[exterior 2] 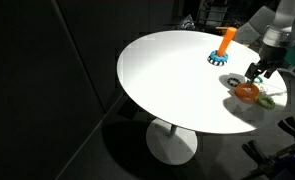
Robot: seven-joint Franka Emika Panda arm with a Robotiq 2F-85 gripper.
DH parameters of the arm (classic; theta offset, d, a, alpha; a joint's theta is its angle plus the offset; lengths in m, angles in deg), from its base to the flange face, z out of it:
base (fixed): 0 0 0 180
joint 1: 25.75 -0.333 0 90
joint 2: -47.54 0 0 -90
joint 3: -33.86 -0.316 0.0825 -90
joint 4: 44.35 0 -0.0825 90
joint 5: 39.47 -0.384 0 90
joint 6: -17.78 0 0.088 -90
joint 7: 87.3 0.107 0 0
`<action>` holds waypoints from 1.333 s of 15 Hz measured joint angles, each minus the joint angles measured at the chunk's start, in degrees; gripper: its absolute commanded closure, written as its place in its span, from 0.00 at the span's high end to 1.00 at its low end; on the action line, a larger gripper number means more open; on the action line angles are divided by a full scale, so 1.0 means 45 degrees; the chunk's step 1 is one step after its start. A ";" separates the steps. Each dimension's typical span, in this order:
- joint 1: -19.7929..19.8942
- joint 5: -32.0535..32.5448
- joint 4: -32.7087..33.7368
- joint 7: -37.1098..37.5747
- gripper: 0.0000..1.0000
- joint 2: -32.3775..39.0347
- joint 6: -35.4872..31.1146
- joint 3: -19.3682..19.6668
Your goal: Remove the orange circular object from the wooden object
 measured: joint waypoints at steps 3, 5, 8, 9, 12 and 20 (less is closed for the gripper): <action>0.0000 -0.0003 0.0046 0.0000 1.00 -0.0002 0.0039 0.0001; 0.0003 -0.0095 0.0224 0.0000 1.00 -0.0016 0.0405 0.0001; 0.0042 -0.0347 0.0786 -0.0006 1.00 -0.0041 0.1420 0.0001; 0.0071 -0.0450 0.1002 -0.0010 1.00 -0.0041 0.1766 0.0001; 0.0200 -0.0792 0.1639 -0.0021 1.00 -0.0042 0.2607 0.0000; 0.0333 -0.1592 0.2776 -0.0083 1.00 -0.0649 0.4277 -0.0073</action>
